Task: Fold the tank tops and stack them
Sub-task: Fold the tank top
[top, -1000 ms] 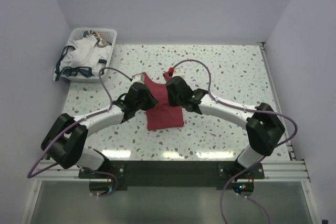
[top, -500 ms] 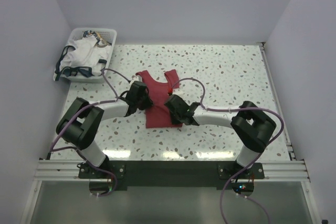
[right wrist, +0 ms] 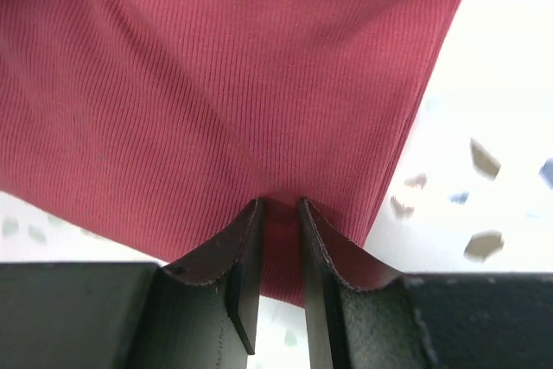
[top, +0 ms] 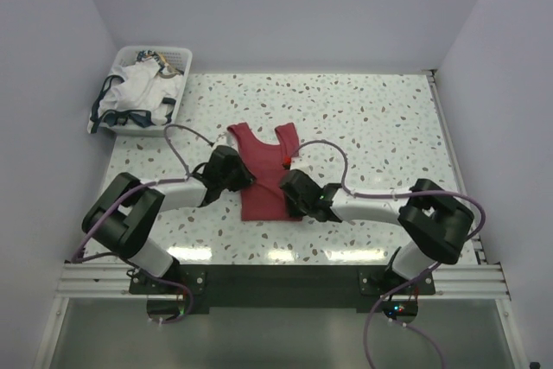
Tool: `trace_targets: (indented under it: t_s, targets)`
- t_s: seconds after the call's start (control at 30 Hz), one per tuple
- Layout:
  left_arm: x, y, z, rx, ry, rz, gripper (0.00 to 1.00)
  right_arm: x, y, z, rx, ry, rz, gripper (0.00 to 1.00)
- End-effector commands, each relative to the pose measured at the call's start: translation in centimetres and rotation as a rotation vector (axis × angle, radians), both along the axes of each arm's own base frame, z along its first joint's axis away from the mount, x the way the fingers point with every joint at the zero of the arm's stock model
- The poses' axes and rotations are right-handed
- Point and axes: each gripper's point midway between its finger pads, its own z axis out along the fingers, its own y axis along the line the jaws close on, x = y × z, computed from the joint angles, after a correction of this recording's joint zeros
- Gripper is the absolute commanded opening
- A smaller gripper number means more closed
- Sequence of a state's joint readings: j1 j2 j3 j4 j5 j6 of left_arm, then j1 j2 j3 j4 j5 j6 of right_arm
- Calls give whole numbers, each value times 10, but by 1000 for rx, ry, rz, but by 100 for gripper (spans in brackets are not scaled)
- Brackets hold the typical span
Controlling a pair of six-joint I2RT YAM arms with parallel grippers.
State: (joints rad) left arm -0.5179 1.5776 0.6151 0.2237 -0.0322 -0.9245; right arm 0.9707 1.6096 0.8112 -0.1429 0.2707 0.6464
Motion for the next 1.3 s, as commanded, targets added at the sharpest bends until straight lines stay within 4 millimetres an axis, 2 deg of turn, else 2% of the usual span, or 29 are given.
trace_targets:
  t_s: [0.0,0.03,0.07,0.1,0.13,0.17,0.23,0.3,0.33,0.37,0.5,0.53,0.6,0.63,0.67,0.7,0.77,0.8,0.83,0.87,0.9,0.93,0.97,1.0,1.03,1.1,1.13,1.2,1.27]
  targets:
    - [-35,-5,-10,7,45,-32,21,-49,-25,-16,-75,114,39,27]
    - [-40,-6,-9,13,41,-31,21,-57,-30,-17,-88,125,45,27]
    - [-49,-16,-2,-7,32,-45,21,-63,-31,-15,-88,127,50,27]
    - [-62,-14,-8,6,55,-48,21,-72,-27,-7,-66,118,63,27]
    - [-66,-17,0,-13,37,-49,21,-81,-34,-10,-82,129,67,27]
    - [-77,-22,1,-33,48,-55,21,-88,-35,-8,-78,134,73,27]
    - [-95,-21,-4,-35,69,-65,22,-103,-37,0,-56,144,81,27]
    - [-103,-20,3,-40,65,-68,24,-111,-39,9,-24,136,79,28]
    - [-100,-19,11,-49,44,-62,25,-112,-43,12,-26,136,72,29]
    - [-99,-17,15,-38,27,-66,26,-110,-43,17,-23,124,65,34]
    - [-74,-21,59,-3,-62,-61,36,-92,-38,49,-13,32,51,45]
    - [-67,-18,66,10,-78,-45,37,-83,-32,63,1,-10,43,46]
    - [-44,-5,81,7,-108,6,38,-70,-26,77,10,-48,40,47]
    - [-37,1,82,6,-105,20,36,-60,-15,88,35,-67,38,46]
    - [-21,20,83,12,-107,82,34,-49,-13,92,44,-77,38,44]
    - [-9,26,86,21,-116,112,33,-38,0,107,92,-96,40,43]
    - [8,43,86,57,-123,167,31,-19,8,106,78,-101,44,38]
    - [19,43,93,58,-137,180,30,-11,15,107,78,-109,46,36]
    - [24,44,82,75,-109,181,29,-2,26,119,97,-128,52,34]
    - [35,46,87,79,-118,190,24,6,30,108,52,-123,66,30]
    - [39,48,83,90,-108,197,22,11,36,108,46,-129,72,29]
    - [43,50,71,103,-78,202,20,20,48,119,71,-154,80,29]
    - [49,53,71,96,-79,213,16,26,55,106,28,-149,105,29]
    - [52,55,64,102,-65,219,15,34,70,119,56,-174,124,29]
    - [55,59,62,104,-62,230,15,40,77,117,40,-184,135,30]
    - [60,71,53,96,-34,258,9,59,93,111,-5,-220,151,31]
    - [64,84,51,95,-24,288,6,64,97,109,-30,-235,172,32]
    - [66,97,48,89,-15,318,5,77,115,101,-44,-255,187,34]
    - [69,113,48,79,-12,353,4,87,123,95,-76,-273,207,36]
